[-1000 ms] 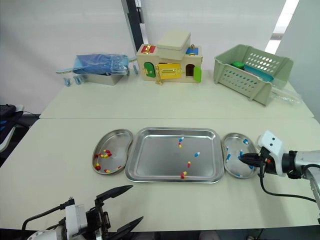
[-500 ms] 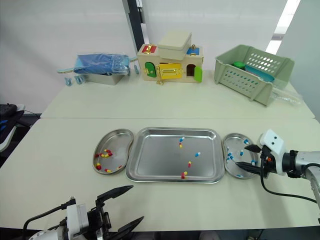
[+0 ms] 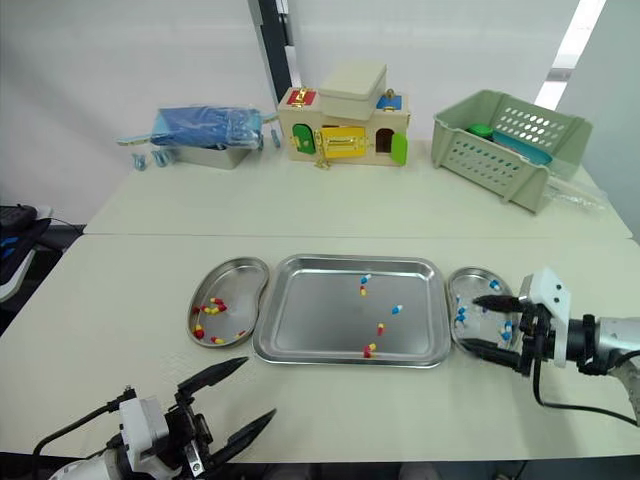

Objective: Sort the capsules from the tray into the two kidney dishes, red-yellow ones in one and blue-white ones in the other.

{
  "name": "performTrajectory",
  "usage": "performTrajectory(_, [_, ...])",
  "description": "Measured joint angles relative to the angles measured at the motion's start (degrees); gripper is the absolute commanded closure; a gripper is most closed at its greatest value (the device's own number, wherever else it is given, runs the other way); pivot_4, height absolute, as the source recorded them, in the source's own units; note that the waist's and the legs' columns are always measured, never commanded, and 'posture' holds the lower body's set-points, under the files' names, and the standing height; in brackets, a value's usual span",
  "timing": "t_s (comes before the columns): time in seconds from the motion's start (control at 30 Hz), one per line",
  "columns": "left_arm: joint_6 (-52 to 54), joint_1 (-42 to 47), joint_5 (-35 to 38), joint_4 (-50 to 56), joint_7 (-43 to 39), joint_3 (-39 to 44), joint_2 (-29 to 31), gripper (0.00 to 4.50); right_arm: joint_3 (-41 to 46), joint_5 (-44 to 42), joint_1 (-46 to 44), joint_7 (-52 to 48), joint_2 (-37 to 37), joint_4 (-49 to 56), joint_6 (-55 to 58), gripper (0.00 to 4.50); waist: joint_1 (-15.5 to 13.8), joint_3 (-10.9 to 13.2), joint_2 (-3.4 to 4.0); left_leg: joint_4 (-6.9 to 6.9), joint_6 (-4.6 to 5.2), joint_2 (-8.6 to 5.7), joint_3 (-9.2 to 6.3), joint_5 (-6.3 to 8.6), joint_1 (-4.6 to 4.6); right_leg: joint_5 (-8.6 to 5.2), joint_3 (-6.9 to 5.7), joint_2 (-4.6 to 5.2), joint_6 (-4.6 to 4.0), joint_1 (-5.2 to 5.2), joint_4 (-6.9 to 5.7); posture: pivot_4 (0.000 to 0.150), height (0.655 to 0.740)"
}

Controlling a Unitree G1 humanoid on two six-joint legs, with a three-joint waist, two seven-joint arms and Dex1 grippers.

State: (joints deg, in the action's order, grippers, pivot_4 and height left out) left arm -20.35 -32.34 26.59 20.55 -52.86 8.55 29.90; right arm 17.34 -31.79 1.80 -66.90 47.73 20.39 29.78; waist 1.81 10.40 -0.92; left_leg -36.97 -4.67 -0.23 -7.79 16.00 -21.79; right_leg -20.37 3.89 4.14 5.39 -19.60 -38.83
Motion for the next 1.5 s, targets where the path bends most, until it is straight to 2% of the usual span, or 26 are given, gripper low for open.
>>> performTrajectory(0.1, [0.3,-1.2,0.1,-0.9,0.4,2.8,0.3,0.0,-0.5,-0.2,2.5,-0.1,-3.0,0.2,-4.2,0.04,0.0,0.0,0.01,0.0,0.0,0.0,0.0,0.0,0.04,0.0,0.0,0.0,0.0,0.0,-0.04,0.15,0.74])
performTrajectory(0.27, [3.0,-4.2,1.4,-0.9,1.3,9.3,2.0,0.0,-0.5,4.0,12.1,-0.8,-6.4,-0.6,-16.1,0.04,-0.1,0.0,-0.02,0.0,0.0,-0.03,0.01,0.0,0.01,-0.01,0.0,0.02,0.01,0.04,0.03,0.15,0.74])
performTrajectory(0.47, [3.4,-8.1,2.6,-1.3,0.7,14.4,1.3,0.0,2.6,6.0,19.2,-2.8,-6.3,-6.7,-25.5,0.04,0.1,0.0,-0.03,0.06,0.0,0.0,0.05,0.0,0.27,-0.01,0.03,0.01,-0.01,0.25,0.02,0.15,0.74])
performTrajectory(0.67, [3.2,-7.7,3.8,-5.9,-2.0,18.8,1.6,0.0,3.0,5.9,19.2,-0.5,-6.3,-6.5,-26.4,0.04,0.1,0.0,-0.04,0.07,-0.01,0.0,0.05,0.01,0.36,-0.03,0.04,-0.02,-0.03,0.36,0.02,0.15,0.74])
performTrajectory(1.07, [3.7,-3.2,3.8,-7.6,-5.6,18.9,2.4,0.0,2.2,5.9,21.9,3.7,-6.6,-0.2,-24.4,0.04,0.0,0.0,-0.08,0.07,-0.01,0.01,0.02,0.01,0.37,-0.03,0.02,-0.02,-0.03,0.37,0.02,0.15,0.74])
performTrajectory(1.17, [6.6,-1.1,3.8,-6.1,-5.3,18.7,5.0,0.0,2.0,5.7,22.4,5.1,-7.9,1.2,-24.1,0.04,0.0,0.0,-0.08,0.07,-0.01,0.01,0.02,0.01,0.37,-0.03,0.02,-0.02,-0.03,0.36,0.02,0.15,0.74])
performTrajectory(1.3, [12.9,3.5,3.0,-3.1,-5.3,17.2,12.0,0.0,1.7,5.2,23.9,6.9,-10.4,3.9,-24.5,0.04,0.0,0.0,-0.08,0.07,-0.01,0.01,-0.04,0.01,0.37,-0.03,-0.02,-0.02,-0.03,0.37,-0.01,0.15,0.74])
performTrajectory(1.43, [25.4,16.1,2.5,-0.8,-5.2,12.6,22.3,0.0,0.4,5.4,27.3,8.7,-13.6,6.7,-26.2,0.04,-0.1,0.0,-0.03,0.08,-0.01,-0.01,-0.08,0.0,0.38,-0.03,-0.07,-0.02,-0.03,0.39,-0.01,0.15,0.74])
performTrajectory(1.5, [29.1,20.7,2.6,-0.7,-5.7,9.9,24.5,0.0,0.2,5.8,28.5,9.4,-14.0,7.1,-26.3,0.04,0.2,0.0,-0.02,0.11,-0.01,0.0,-0.07,0.0,0.37,-0.03,-0.06,-0.03,-0.03,0.35,-0.03,0.15,0.74])
